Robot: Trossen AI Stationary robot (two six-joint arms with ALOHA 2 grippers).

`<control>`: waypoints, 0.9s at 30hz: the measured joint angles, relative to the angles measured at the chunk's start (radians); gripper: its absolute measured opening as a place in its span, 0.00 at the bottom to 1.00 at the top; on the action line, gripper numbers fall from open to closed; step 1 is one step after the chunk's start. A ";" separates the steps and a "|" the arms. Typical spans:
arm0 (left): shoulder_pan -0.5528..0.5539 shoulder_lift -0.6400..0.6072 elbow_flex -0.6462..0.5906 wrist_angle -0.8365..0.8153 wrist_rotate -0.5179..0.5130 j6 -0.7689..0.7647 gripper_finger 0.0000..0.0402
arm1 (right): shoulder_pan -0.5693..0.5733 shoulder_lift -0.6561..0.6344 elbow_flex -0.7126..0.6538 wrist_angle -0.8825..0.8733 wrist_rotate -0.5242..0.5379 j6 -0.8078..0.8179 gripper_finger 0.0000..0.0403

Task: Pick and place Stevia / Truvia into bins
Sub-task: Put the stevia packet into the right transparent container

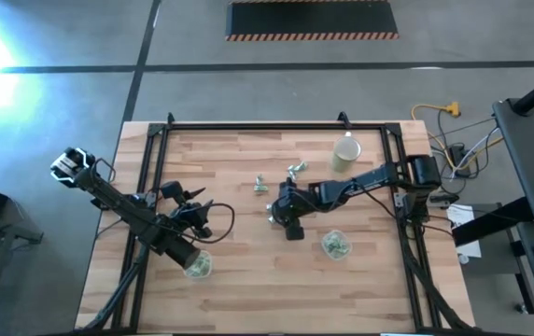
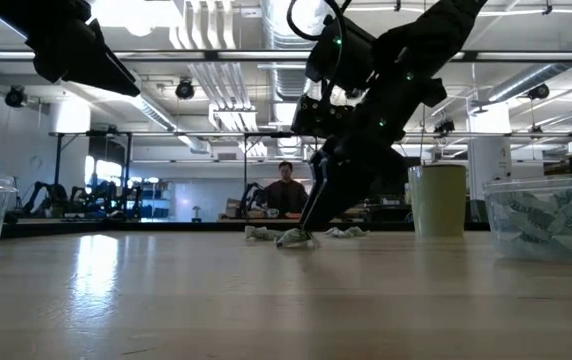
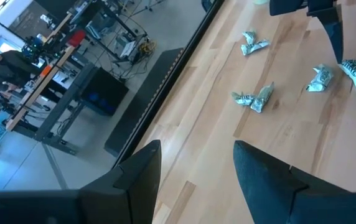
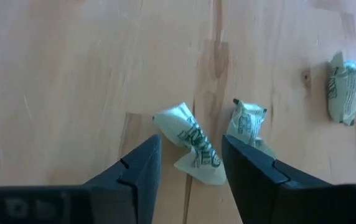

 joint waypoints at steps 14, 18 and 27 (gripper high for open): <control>0.000 0.000 0.000 0.001 0.000 0.000 0.46 | -0.001 0.014 -0.033 0.051 0.027 0.019 0.37; 0.000 0.000 0.001 0.002 0.002 0.000 0.46 | 0.000 0.047 -0.034 0.073 0.026 0.021 0.37; 0.000 0.000 0.001 0.001 0.002 0.000 0.46 | 0.000 0.063 -0.031 0.083 0.024 0.042 0.33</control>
